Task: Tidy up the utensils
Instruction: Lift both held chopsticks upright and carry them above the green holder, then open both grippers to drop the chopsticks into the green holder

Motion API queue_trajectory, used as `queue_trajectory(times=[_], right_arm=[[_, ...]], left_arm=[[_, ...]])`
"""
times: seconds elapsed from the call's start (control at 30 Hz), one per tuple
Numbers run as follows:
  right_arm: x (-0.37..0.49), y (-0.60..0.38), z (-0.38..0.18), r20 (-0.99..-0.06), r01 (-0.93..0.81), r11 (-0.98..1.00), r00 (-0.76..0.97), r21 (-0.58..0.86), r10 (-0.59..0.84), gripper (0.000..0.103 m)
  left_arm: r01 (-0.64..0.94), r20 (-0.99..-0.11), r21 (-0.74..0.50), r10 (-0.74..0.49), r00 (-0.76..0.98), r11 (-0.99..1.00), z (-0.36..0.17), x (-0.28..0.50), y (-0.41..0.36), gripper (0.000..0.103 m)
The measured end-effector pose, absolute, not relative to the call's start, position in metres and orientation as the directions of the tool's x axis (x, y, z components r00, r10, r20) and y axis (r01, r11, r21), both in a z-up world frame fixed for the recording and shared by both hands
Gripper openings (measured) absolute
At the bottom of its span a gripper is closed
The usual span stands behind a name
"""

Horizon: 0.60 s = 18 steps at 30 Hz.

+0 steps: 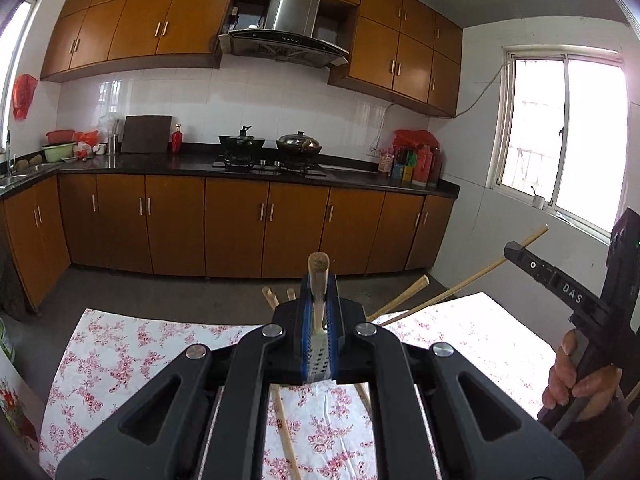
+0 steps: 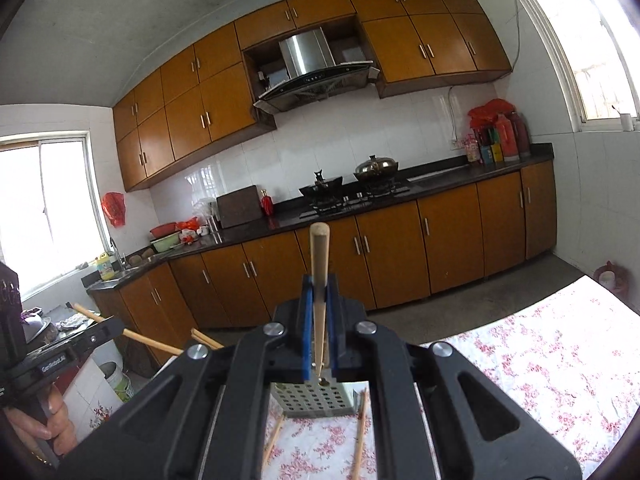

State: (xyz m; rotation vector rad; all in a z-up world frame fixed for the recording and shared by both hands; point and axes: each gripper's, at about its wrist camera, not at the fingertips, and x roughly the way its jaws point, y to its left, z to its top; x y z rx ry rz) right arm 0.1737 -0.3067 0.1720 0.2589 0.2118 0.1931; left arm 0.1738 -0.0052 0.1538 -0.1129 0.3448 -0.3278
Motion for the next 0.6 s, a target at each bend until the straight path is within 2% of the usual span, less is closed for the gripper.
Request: queue_trajectory(times=[0.2,0.33,0.6], right_arm=[[0.198,-0.294,0.177,-0.173,-0.154,0.955,0.964,0.253,0.201,0.007],[0.222,-0.283,0.168,-0.216,-0.137,0.964,0.958,0.230,0.188,0.008],[0.258,-0.272,0.142,-0.299,-0.123,0.965,0.935,0.232,0.192,0.008]], left_arm=[[0.266,-0.345,-0.164,-0.307,0.887,0.950,0.155,0.209,-0.015,0.007],[0.258,-0.396,-0.182,-0.311,0.864,0.949,0.143,0.223,-0.016,0.007],[0.247,-0.448,-0.132,-0.280,0.849,0.960,0.130,0.237,-0.027,0.007]])
